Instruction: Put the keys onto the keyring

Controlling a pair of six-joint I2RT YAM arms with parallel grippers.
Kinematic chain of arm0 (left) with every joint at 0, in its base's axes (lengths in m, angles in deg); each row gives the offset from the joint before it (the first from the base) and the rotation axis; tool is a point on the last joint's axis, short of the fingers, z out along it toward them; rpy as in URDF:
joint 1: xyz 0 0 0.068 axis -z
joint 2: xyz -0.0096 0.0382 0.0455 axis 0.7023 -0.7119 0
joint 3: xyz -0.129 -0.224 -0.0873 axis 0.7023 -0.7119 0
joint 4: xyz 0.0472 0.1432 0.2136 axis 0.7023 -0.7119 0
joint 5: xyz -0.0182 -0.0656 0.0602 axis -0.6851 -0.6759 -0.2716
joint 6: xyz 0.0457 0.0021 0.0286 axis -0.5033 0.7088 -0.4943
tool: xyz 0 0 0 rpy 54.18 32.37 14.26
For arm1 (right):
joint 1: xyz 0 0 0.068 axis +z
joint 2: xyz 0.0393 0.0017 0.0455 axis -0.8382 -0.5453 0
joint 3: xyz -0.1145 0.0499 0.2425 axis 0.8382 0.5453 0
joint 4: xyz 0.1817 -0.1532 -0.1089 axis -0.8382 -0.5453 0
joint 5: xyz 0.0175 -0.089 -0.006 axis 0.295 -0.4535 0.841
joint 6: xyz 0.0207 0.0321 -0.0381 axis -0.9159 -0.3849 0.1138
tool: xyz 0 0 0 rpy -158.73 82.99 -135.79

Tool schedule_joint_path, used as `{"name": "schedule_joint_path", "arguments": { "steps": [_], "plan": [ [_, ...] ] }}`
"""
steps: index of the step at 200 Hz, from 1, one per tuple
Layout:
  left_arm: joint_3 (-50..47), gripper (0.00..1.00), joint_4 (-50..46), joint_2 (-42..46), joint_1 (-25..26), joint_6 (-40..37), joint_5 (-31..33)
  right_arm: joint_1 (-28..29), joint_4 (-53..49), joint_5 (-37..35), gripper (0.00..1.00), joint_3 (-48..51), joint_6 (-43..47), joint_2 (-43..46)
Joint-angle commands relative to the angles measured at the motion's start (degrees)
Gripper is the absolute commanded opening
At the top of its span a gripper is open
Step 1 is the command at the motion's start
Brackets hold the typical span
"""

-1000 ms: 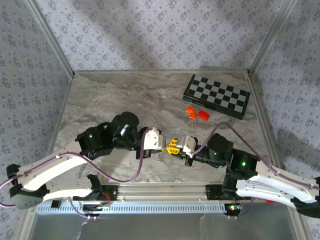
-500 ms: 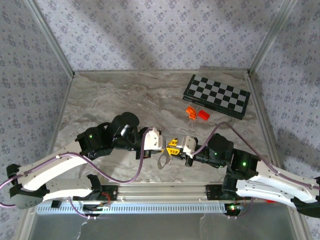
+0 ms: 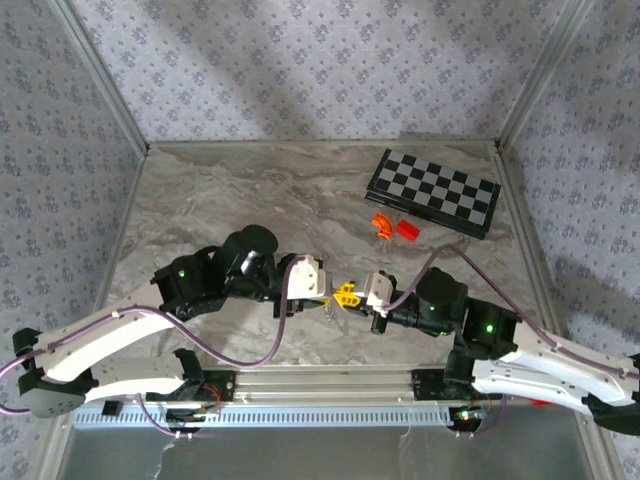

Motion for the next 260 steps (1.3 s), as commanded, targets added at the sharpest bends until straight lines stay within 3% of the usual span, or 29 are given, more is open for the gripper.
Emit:
{"name": "schedule_joint_path", "arguments": {
  "steps": [1, 41, 111, 229, 260],
  "plan": [
    [-4.9, 0.21, 8.0, 5.2, -0.8, 3.1, -0.8, -0.1, 3.6, 2.3, 0.00, 1.4, -1.7, 3.1],
    [-15.2, 0.25, 25.6, 13.2, -5.1, 13.4, -7.4, -2.4, 14.4, 9.2, 0.00, 5.5, -7.7, 5.9],
    [-17.2, 0.28, 32.9, 13.8, -5.2, 18.4, -13.4, -9.7, 33.4, 19.0, 0.00, 11.2, -19.2, 4.7],
    [-16.1, 0.28, 34.0, 11.5, -5.2, 18.2, -13.5, -10.2, 34.7, 20.9, 0.00, 11.3, -19.8, 3.5],
    [-15.7, 0.22, 33.9, 10.9, -5.2, 18.1, -14.1, -10.6, 34.9, 21.4, 0.00, 11.1, -19.9, 3.3]
  ]
}}
